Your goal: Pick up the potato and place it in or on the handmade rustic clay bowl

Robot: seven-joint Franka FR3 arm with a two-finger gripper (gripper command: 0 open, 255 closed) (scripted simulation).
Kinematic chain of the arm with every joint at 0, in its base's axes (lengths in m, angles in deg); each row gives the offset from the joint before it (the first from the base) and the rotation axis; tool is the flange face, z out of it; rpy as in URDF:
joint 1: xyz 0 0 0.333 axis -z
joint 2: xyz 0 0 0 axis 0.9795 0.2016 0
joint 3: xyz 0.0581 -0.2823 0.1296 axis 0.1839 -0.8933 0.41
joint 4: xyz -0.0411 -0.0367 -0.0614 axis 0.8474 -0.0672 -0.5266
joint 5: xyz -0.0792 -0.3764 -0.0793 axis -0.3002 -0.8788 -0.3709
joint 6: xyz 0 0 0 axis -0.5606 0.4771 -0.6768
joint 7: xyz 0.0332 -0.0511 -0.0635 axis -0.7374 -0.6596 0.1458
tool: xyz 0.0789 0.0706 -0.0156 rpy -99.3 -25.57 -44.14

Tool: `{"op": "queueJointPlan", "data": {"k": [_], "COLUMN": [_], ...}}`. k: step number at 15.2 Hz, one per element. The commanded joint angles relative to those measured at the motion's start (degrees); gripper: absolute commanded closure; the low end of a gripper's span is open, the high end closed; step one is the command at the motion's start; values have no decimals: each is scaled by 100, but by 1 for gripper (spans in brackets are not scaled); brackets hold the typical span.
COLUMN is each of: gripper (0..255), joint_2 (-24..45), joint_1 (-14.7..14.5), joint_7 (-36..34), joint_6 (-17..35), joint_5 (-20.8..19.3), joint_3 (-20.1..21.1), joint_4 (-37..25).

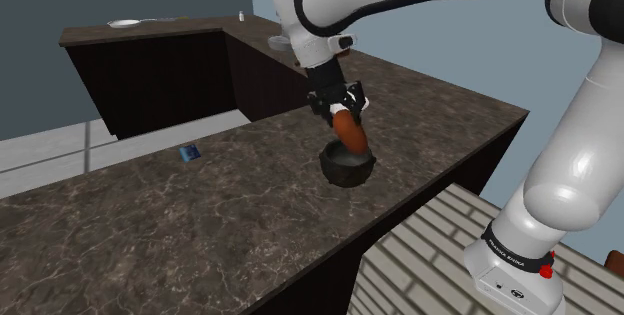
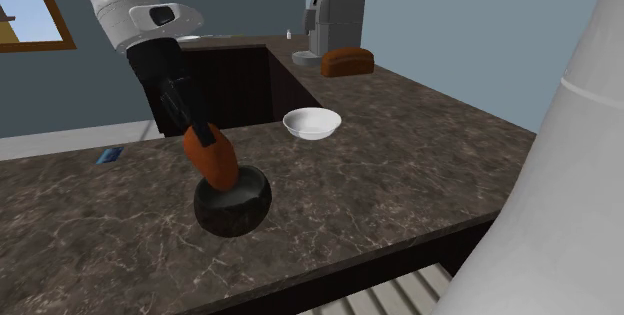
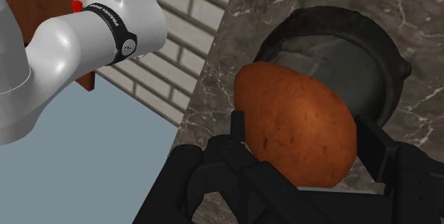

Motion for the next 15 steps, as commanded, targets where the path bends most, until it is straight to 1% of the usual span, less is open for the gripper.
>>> {"op": "queueJointPlan", "data": {"k": [1, 10, 15], "gripper": [255, 255, 255], "joint_2": [10, 149, 163], "joint_1": [-8, -14, -15], "joint_7": [-29, -103, -110], "joint_6": [153, 816, 863], "joint_5": [4, -49, -55], "joint_3": [7, 4, 4], "joint_4": [144, 687, 722]}}
